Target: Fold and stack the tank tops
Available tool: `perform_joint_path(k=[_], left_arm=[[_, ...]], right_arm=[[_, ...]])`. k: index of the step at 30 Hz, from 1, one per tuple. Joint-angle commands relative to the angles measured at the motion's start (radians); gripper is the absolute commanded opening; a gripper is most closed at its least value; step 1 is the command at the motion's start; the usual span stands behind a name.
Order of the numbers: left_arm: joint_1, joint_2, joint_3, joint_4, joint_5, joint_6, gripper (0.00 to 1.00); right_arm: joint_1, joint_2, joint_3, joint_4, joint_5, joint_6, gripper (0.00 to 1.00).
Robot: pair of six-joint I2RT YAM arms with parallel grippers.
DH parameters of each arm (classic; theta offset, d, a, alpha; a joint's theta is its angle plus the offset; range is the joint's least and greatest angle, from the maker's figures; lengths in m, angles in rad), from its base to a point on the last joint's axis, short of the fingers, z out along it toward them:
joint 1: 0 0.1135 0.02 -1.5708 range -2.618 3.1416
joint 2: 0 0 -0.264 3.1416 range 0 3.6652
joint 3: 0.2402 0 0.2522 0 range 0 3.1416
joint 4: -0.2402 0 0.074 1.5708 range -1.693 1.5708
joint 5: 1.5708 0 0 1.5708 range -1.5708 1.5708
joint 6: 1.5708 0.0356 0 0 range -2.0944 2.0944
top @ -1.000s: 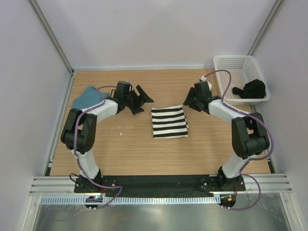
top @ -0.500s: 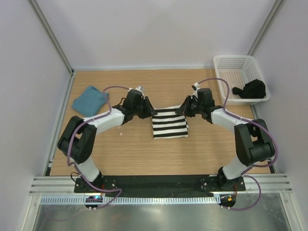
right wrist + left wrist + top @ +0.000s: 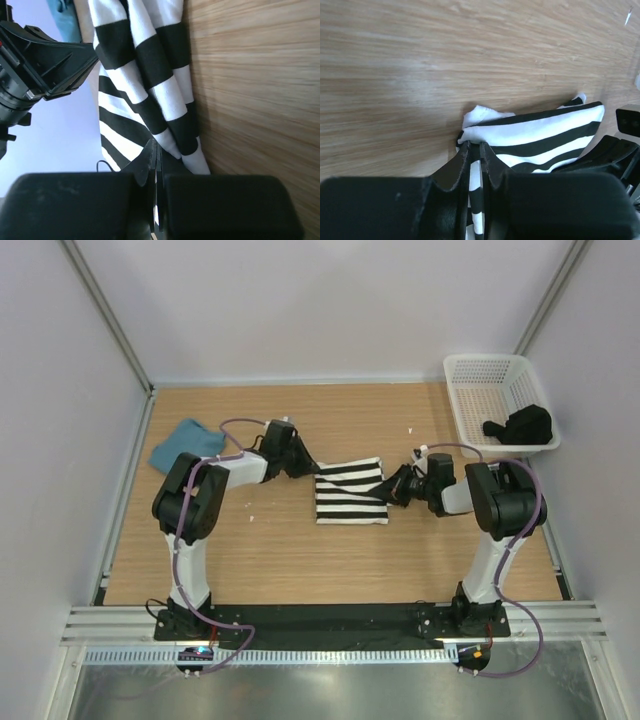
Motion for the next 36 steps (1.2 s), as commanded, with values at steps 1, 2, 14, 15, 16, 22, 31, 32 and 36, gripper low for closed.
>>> perform_joint_path(k=[1,2,14,15,16,22,31,32,36], left_arm=[[0.004,-0.009,0.045,0.009,-0.049,0.041,0.13],[0.005,-0.025,0.035,0.009,-0.052,0.052,0.13],[-0.079,-0.29,-0.079,0.016,-0.005,0.047,0.13],[-0.094,-0.292,-0.087,0.022,0.003,0.035,0.13],[-0.1,-0.295,-0.106,0.035,0.013,0.02,0.13],[-0.143,-0.235,-0.169,0.119,0.079,-0.048,0.11],[-0.145,-0.275,-0.364,0.214,0.144,-0.082,0.09],[-0.145,-0.276,-0.366,0.197,0.149,-0.063,0.09],[-0.145,-0.266,-0.334,0.07,0.159,-0.013,0.06]], right_arm=[[-0.031,0.025,-0.035,0.232,-0.054,0.094,0.01],[-0.031,0.007,-0.037,0.231,-0.052,0.092,0.01],[-0.02,-0.133,0.143,-0.061,0.012,-0.024,0.03],[-0.014,-0.126,0.155,-0.059,0.015,-0.02,0.03],[-0.009,-0.107,0.181,-0.059,0.018,-0.012,0.03],[0.011,0.031,0.268,0.005,0.006,0.057,0.02],[-0.006,0.204,0.353,0.04,0.06,0.075,0.01],[-0.012,0.226,0.358,0.045,0.061,0.083,0.01],[-0.032,0.243,0.351,0.065,0.067,0.092,0.01]])
